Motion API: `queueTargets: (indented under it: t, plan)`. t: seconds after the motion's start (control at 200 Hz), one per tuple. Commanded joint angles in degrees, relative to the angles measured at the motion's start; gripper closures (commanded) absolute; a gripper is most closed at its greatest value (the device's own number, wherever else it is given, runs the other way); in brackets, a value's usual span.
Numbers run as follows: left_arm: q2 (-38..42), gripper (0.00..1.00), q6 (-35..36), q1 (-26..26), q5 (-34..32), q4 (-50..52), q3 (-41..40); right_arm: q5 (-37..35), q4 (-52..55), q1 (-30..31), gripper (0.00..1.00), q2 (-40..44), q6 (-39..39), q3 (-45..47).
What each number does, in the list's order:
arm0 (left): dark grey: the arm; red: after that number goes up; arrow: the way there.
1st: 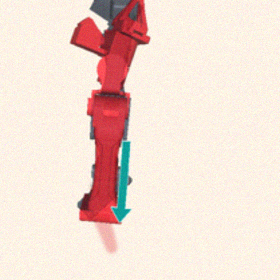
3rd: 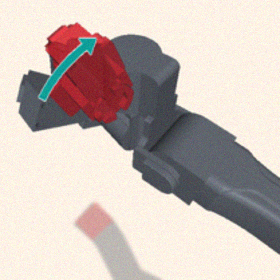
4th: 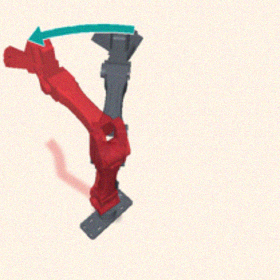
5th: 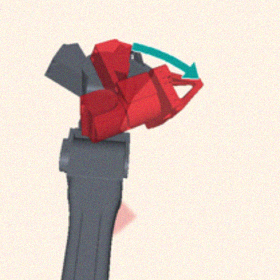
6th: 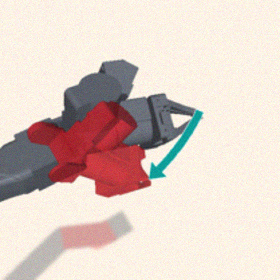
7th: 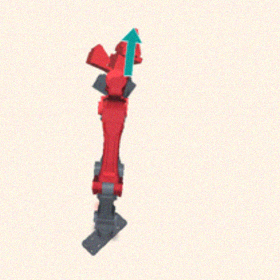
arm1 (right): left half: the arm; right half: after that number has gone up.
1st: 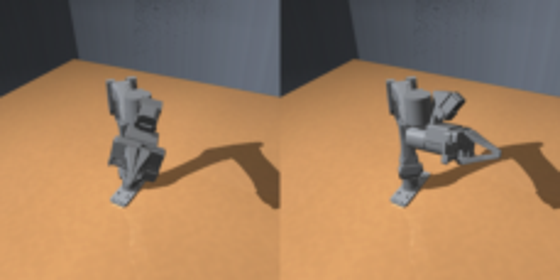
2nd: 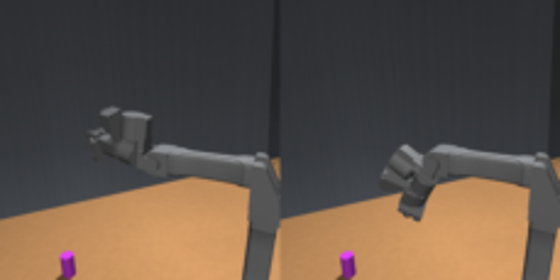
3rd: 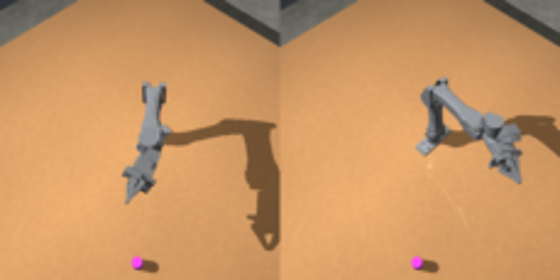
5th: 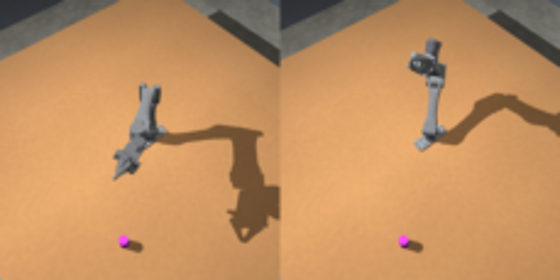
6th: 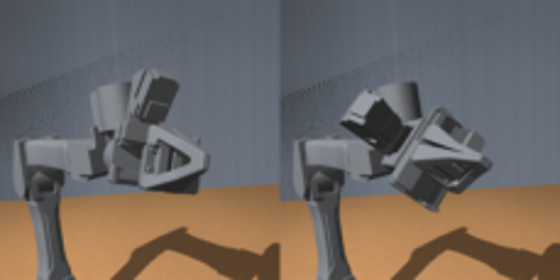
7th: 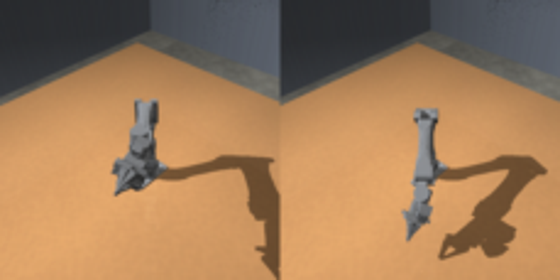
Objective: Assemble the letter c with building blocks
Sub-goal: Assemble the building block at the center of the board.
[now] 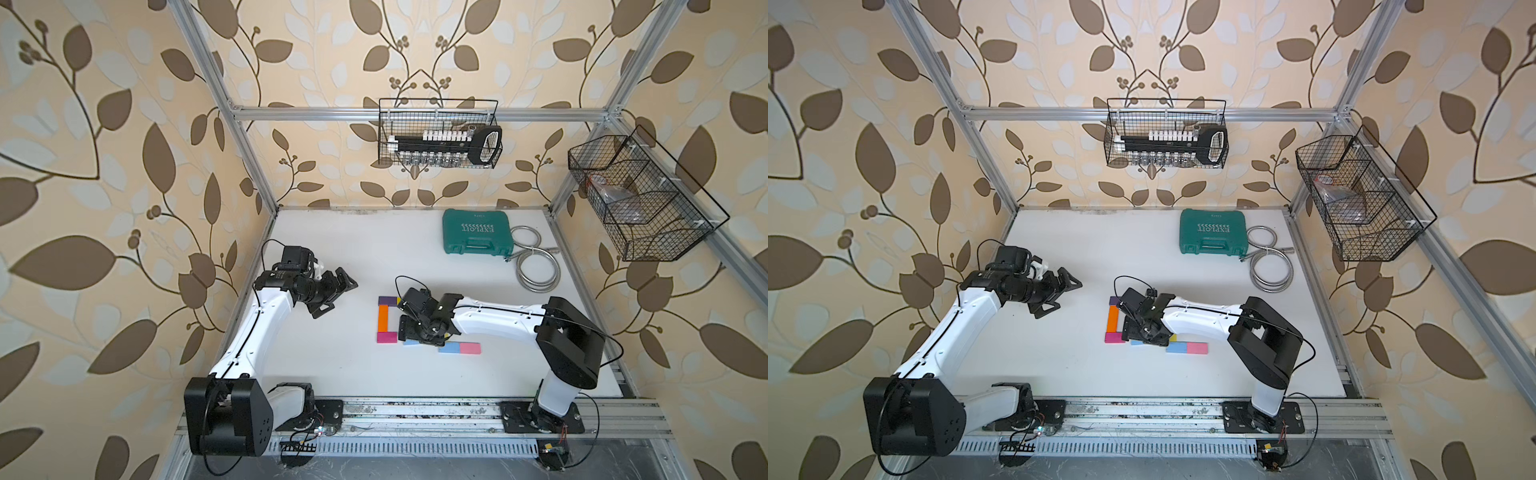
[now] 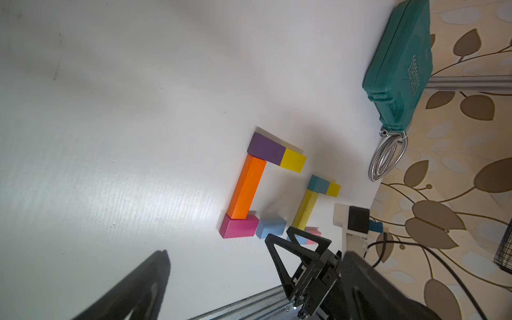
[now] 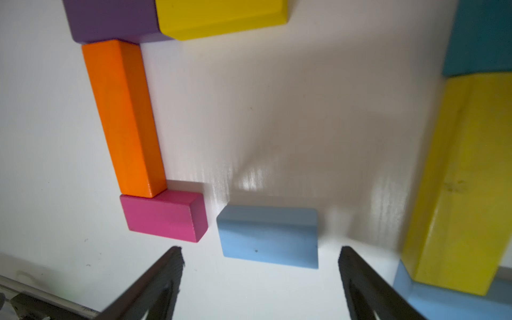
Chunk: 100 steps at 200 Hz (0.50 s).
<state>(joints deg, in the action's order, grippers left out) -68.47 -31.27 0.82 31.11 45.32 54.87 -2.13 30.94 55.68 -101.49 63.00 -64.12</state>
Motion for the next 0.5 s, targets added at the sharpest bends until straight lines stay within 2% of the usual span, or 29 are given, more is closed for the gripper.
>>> queueTargets:
  t: [0.0, 0.495]
  plan:
    - [0.97, 0.01, 0.11, 0.14, 0.70, 0.56, 2.34, 0.36, -0.25, -0.08, 0.14, -1.55, 0.57, 1.03]
    - [1.06, 0.01, -0.13, 0.10, 0.70, 0.38, 2.26, 2.91, -2.95, -0.12, 0.14, -3.48, 1.08, -0.46]
